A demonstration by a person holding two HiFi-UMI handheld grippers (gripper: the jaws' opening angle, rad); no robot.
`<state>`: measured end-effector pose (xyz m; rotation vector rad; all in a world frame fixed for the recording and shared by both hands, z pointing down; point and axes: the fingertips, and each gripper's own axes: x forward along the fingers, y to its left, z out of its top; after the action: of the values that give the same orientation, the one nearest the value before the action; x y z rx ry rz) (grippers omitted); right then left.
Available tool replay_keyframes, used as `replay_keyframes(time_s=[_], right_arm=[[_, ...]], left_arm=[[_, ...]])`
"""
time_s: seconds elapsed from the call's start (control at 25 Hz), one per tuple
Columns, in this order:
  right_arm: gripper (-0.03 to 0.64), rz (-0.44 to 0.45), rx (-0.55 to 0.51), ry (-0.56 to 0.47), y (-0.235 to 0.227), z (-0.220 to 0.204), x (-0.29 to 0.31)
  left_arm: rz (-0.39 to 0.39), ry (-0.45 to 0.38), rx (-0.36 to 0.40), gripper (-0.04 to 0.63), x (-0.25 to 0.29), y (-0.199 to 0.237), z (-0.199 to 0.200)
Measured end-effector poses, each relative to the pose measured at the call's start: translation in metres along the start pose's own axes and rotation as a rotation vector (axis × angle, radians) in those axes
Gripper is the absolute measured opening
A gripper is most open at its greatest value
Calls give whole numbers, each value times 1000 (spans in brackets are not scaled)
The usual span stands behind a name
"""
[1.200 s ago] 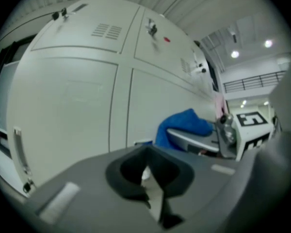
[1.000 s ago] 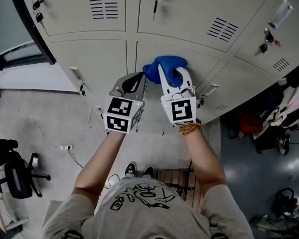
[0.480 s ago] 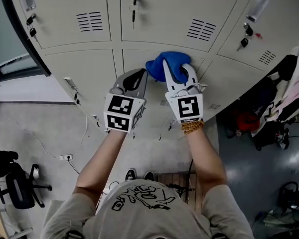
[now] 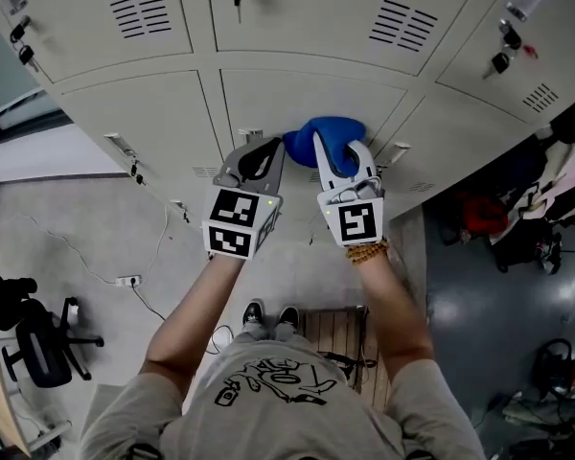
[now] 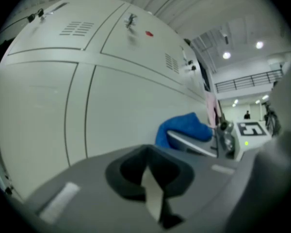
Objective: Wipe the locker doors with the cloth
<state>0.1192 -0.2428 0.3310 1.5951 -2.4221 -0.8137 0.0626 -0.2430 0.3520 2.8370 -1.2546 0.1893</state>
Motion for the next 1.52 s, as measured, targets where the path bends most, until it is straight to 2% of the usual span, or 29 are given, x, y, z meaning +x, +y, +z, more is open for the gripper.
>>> replay_keyframes(time_s=[0.16,0.56,0.8,1.0,1.12,1.24,1.52], right_arm=[[32,19,-15,37,23,-37,-6],[32,130,35,145,86,-126,-13],[32,216,-51,234,121,-181,-22],[32,235,-129,299,118,-209,-37],[32,237,-177,339,103,-211,-46],[32,224,-207,341,82,-194,-49],[32,162,-291,275,31,-105,-35]], left_arm=[[6,15,-23,3,4,-2,-28],[16,65,-57,3,18,-2,-101],[39,77,-64,3,21,1,-132],[32,116,-57,3,24,-10,-147],[19,122,-50,3,24,-23,-143],[4,94,-42,3,22,-34,-125],[12,11,-8,3,8,-34,-61]])
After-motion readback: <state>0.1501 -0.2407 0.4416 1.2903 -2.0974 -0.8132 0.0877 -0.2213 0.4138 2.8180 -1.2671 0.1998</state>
